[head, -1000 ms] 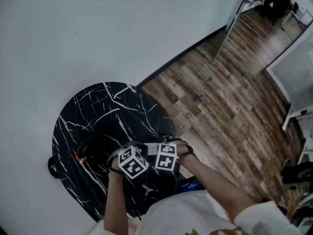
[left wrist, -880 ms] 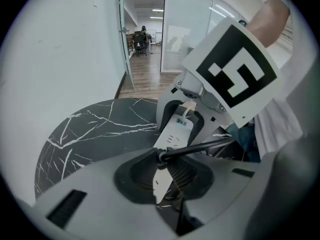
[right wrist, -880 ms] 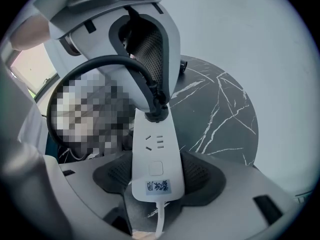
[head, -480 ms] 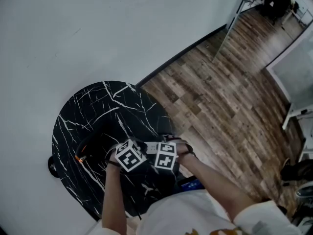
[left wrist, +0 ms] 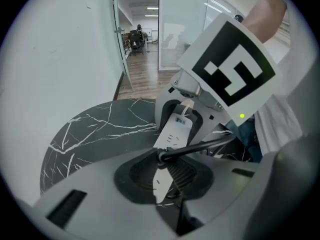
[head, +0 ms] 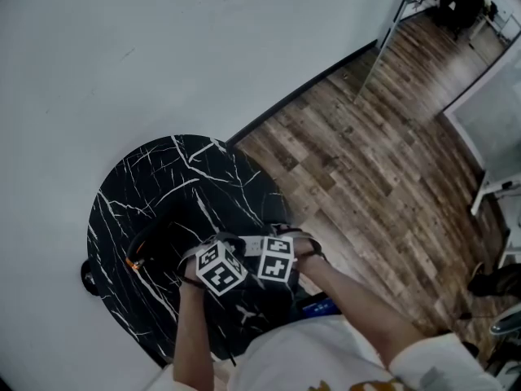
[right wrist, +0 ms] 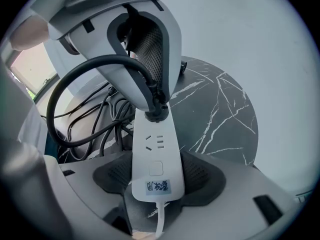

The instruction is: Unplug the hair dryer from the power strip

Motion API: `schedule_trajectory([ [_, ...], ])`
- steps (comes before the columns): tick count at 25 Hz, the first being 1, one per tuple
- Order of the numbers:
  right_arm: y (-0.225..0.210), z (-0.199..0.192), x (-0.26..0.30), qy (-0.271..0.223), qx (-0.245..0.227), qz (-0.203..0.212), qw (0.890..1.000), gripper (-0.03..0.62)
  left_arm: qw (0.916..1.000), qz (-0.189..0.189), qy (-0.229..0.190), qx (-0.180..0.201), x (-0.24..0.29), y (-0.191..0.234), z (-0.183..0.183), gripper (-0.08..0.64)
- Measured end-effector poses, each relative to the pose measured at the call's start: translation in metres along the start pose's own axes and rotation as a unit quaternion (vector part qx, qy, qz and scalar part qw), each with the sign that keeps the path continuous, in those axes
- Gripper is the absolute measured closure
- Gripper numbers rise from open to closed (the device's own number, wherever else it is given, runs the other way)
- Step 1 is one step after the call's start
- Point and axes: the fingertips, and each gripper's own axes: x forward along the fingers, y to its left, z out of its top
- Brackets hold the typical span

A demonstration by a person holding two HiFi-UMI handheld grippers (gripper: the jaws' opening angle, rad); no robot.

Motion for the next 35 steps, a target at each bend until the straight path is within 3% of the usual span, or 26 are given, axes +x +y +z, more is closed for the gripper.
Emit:
schedule_trajectory([
  [6, 0.002, 0.000, -0.001, 0.001, -0.007, 0.000, 1.000, 0.319, 0.9994, -0.031, 0.008, -0.014, -0.003, -0.004, -0.001, 0.503],
  [12, -0.001, -0.001, -0.002, 0.001, -0.004, -0.004, 1.000, 0.319, 0.9920, -0.123, 0.002, -0.029, -0.008, 0.009, 0.013, 0.503],
  [17, -0.001, 0.000, -0.001, 0.006, -0.003, -0.003, 1.000, 0.319, 0.9989, -0.034, 0.025, 0.022, -0.023, -0.008, 0.006, 0.506],
  [20, -0.007, -0.003, -0.001, 0.004, -0.002, -0.004, 1.000, 0.319, 0.9992, -0.019, 0.020, 0.029, -0.027, -0.007, 0.001, 0.506],
  [25, -0.004, -0.002, 0.001, -0.005, -0.004, 0.000, 1.000, 0.319, 0.9979, 0.020, -0.047, -0.038, -0.023, 0.005, -0.010, 0.505],
  [29, -0.006, -0.006, -0.001, -0.020, -0.004, -0.005, 1.000, 0.319, 0.9919, 0.074, -0.082, -0.064, -0.029, 0.012, -0.016, 0.505],
  [35, -0.005, -0.005, -0.002, -0.027, 0.011, -0.016, 0.999, 0.319, 0.9822, 0.108, -0.113, -0.104, -0.039, 0.010, -0.034, 0.505],
])
